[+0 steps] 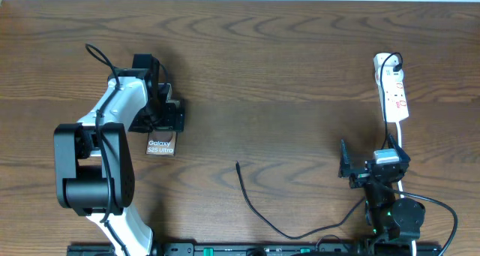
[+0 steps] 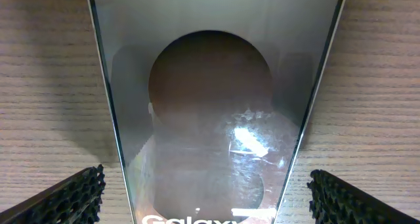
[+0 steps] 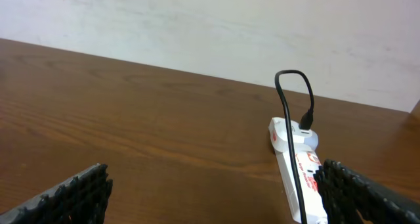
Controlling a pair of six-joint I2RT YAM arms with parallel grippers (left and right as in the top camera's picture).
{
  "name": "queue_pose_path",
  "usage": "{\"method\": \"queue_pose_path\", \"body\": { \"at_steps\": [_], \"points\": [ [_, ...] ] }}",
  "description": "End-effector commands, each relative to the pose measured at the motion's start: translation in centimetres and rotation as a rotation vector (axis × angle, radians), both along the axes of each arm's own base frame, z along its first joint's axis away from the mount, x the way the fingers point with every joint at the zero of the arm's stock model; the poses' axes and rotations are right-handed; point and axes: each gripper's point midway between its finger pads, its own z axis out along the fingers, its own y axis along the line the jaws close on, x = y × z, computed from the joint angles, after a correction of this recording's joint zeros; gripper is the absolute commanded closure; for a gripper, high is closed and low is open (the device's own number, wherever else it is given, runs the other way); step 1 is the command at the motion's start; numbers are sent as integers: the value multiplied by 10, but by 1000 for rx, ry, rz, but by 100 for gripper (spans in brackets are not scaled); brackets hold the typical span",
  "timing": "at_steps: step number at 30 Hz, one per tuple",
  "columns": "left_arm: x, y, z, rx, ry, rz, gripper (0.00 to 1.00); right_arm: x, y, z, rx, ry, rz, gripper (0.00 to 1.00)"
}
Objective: Plug charger to phone and switch on socket
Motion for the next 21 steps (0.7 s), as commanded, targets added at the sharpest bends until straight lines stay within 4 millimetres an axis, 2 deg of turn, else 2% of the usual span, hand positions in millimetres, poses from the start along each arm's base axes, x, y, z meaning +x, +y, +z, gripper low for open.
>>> {"method": "queue_pose_path", "body": {
  "at_steps": [1,8,21],
  "points": [
    [-2,3,-3,13,5,-10,2,0,1,0,-11,-2,2,1],
    [-3,7,-12,35,-11,-11,2,0,1,0,-11,-2,2,1],
    [4,9,-13,46,-37,-12,2,0,1,0,-11,-2,2,1]
  ]
}}
